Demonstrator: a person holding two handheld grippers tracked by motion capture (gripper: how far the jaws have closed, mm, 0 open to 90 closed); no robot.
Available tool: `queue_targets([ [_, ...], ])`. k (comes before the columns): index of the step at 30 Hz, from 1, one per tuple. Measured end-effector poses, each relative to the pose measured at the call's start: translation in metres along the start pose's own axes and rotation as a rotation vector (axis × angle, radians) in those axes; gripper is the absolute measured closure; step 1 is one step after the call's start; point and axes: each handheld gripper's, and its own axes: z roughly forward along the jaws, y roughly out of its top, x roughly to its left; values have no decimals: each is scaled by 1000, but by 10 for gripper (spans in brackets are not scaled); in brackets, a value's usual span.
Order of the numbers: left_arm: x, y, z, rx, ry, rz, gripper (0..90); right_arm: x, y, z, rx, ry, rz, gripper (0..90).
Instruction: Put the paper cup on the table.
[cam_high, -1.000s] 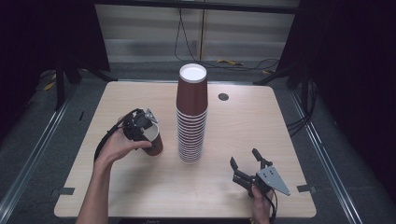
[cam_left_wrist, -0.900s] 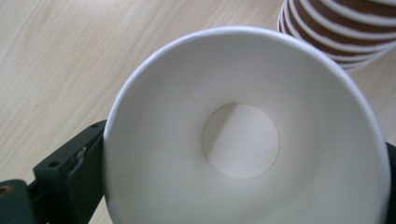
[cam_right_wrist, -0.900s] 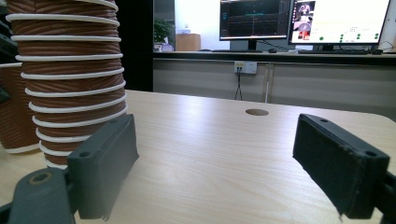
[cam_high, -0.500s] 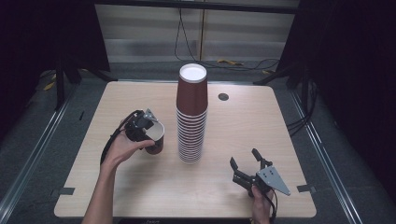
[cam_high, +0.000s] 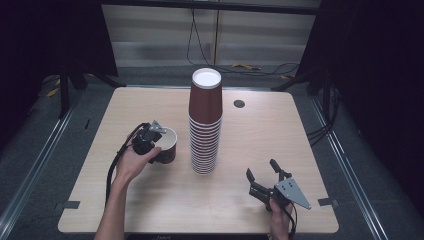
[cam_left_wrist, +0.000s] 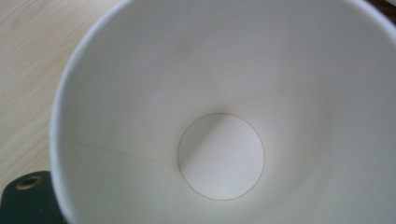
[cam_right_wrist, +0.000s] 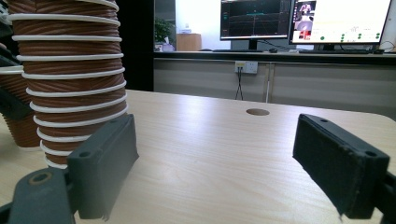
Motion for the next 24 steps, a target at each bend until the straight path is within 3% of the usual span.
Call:
queue_targets([
  [4, 2, -9, 2, -44, -31, -38, 139, 0, 0, 0, -1, 0, -1, 132],
  [10, 1, -18, 2, -79, -26, -42, 149, 0, 0, 0, 0, 0, 0, 133],
  [15, 1, -25, 8, -65, -34, -56, 157, 0, 0, 0, 0, 0, 0, 132],
  [19, 1, -33, 8, -84, -67, -85, 156, 0, 0, 0, 0, 0, 0, 132],
  [24, -1, -44, 4, -124, -61, -107, 157, 0, 0, 0, 1, 0, 0, 132],
])
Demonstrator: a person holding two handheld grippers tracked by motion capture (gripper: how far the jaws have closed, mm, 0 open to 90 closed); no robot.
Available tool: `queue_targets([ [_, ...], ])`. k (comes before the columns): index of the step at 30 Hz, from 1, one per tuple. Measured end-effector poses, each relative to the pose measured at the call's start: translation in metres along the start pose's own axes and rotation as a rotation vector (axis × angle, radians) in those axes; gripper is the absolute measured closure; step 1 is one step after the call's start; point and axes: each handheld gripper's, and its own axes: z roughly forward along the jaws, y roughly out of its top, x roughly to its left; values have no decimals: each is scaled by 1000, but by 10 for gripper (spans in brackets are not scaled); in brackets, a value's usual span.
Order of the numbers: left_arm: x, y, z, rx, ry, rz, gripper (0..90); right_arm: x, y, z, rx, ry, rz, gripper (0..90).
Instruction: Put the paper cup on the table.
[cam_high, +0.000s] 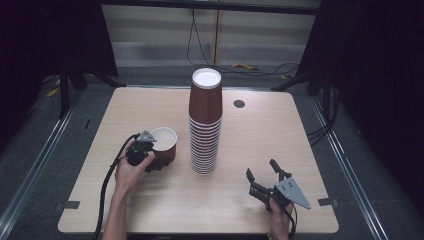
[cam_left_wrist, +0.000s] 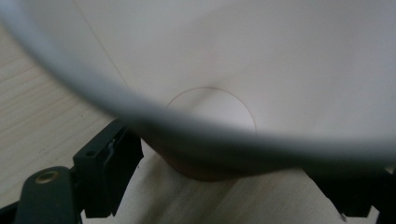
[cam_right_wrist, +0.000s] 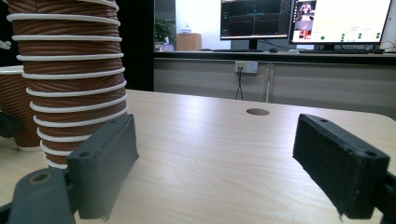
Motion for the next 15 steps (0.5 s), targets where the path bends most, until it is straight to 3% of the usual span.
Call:
queue_targets([
  [9, -9, -15, -17, -85, 17, -14, 156, 0, 0, 0, 1, 0, 0, 132],
  [13, -16, -20, -20, -89, 62, -2, 157, 0, 0, 0, 0, 0, 0, 132],
  [15, -20, -24, -24, -144, 65, -18, 156, 0, 0, 0, 0, -1, 0, 132],
])
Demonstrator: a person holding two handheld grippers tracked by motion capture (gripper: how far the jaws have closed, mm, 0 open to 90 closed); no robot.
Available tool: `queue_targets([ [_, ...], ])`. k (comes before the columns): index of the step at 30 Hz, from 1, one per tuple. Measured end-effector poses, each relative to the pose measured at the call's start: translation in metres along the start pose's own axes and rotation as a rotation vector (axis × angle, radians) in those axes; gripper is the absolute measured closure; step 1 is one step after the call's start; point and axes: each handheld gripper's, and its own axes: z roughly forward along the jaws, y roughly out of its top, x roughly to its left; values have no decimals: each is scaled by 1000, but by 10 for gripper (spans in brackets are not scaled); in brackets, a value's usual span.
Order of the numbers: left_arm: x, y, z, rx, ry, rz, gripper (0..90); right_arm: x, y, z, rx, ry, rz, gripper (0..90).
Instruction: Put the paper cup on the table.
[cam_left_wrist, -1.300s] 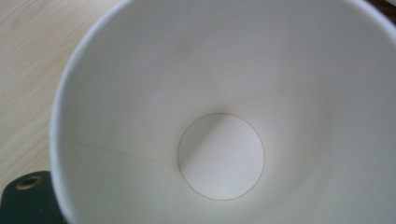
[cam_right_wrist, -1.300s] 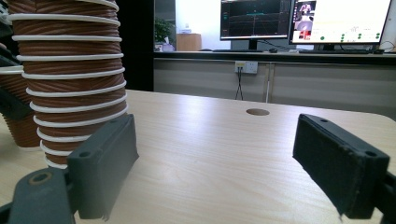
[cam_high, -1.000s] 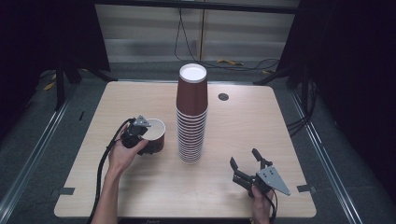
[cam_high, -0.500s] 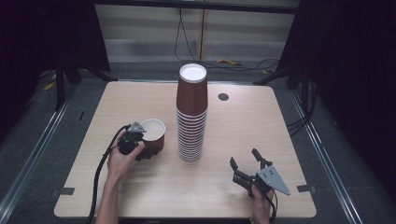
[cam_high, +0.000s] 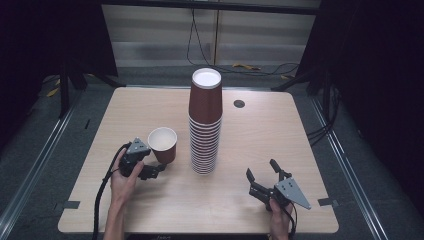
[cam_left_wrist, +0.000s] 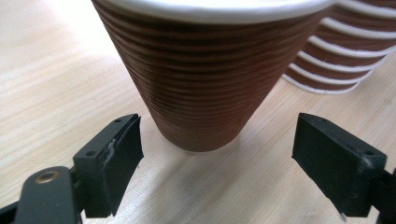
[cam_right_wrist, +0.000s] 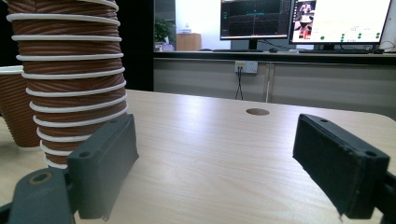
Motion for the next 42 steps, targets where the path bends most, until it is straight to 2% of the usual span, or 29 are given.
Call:
queue_targets([
  [2, -4, -5, -5, -63, -6, -24, 156, 0, 0, 0, 0, 0, 0, 133],
  [3, -6, -7, -7, -86, 8, -25, 155, 0, 0, 0, 0, 0, 1, 132],
  [4, -9, -9, -9, -106, 22, -6, 155, 0, 0, 0, 1, 0, 1, 132],
  [5, -13, -11, -10, -103, 27, -6, 155, 0, 0, 0, 0, 0, 2, 132],
  [9, -25, -16, -14, -162, 50, 19, 155, 0, 0, 0, 0, 0, 0, 133],
  [10, -29, -19, -16, -186, 60, 10, 155, 0, 0, 0, 0, 0, 0, 132],
  [12, -31, -22, -20, -225, 55, 2, 155, 0, 0, 0, 0, 0, 1, 133],
  [13, -32, -26, -23, -268, 65, -12, 157, 0, 0, 0, 0, 0, 1, 133],
  [15, -31, -30, -26, -288, 82, -36, 155, 0, 0, 0, 0, 0, 2, 133],
  [16, -31, -32, -27, -307, 66, -54, 155, 0, 0, 0, 1, 0, 1, 133],
  [19, -37, -37, -29, -322, 62, -44, 155, 0, 0, 0, 1, 0, 2, 133],
  [20, -40, -39, -29, -320, 75, -40, 154, 0, 0, 0, 1, 0, 2, 133],
  [21, -43, -40, -30, -320, 70, -29, 155, 0, 0, 0, 1, 0, 2, 133],
  [22, -46, -42, -31, -336, 81, -30, 155, 0, 0, 0, 1, -1, 2, 133],
  [23, -48, -44, -32, -358, 76, -44, 154, 0, 0, 0, 1, -1, 2, 133],
  [24, -50, -46, -33, -375, 43, -57, 154, 0, 0, 0, 0, -2, 1, 133],
  [25, -53, -48, -33, -382, 29, -62, 154, 0, 0, 0, 1, -2, 2, 133],
  [27, -59, -51, -32, -380, 43, -54, 153, 0, 0, 0, 1, -1, 2, 133],
  [28, -60, -53, -31, -384, 35, -60, 153, 0, 0, 0, 1, -2, 1, 133],
  [29, -62, -54, -29, -379, 44, -57, 154, 0, 0, 0, 0, -1, 1, 133],
  [30, -63, -56, -29, -375, 73, -53, 154, 0, 0, 0, 1, -1, 2, 133],
  [32, -66, -58, -30, -411, 86, -53, 153, 0, 0, 0, 1, -3, 3, 132],
  [35, -70, -57, -29, -399, 95, -20, 153, 0, 0, 0, 1, -2, 1, 133],
  [37, -72, -58, -30, -407, 89, 19, 154, 0, 0, 0, 1, -1, 2, 134],
  [38, -74, -59, -31, -426, 81, 40, 154, 0, 0, 0, 1, -1, 1, 133],
  [40, -78, -63, -34, -473, 118, 61, 155, 0, 0, 0, 1, -1, 1, 133],
  [42, -79, -67, -38, -520, 157, 48, 152, 0, 0, 0, 2, -2, 2, 133],
])
